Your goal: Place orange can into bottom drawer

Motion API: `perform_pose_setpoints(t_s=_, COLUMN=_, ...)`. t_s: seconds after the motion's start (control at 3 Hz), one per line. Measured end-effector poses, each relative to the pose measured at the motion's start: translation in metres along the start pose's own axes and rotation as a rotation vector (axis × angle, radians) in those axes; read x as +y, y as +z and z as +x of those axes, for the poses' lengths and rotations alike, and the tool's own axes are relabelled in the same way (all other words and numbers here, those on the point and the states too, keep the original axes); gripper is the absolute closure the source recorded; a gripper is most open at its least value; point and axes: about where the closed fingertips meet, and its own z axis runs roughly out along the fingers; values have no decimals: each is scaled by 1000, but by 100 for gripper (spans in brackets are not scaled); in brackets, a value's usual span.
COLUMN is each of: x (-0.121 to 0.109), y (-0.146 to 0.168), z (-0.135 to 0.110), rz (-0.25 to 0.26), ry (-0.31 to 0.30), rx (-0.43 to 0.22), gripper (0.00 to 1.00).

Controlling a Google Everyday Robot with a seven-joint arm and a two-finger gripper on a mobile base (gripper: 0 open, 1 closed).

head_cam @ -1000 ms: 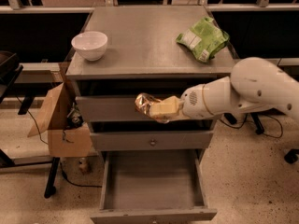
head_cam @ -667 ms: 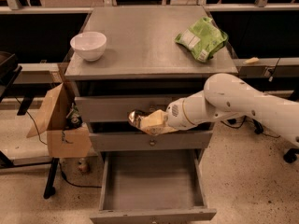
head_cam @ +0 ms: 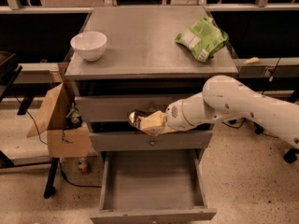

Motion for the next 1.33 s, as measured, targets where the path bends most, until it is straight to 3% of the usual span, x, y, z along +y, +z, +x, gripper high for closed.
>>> perform_pose_setpoints(t_s=0.33, x=-35, y=30, z=18, rz=-18, ry=22, rx=11, gripper=100)
perform_pose_setpoints(t_s=1.0, x=-146, y=158, z=91, rz=-77, ry=166, rx=109, gripper=100)
perform_pose_setpoints(t_s=1.33, x=-160, y=187, z=123, rz=-105, ry=223, rx=158, gripper=100)
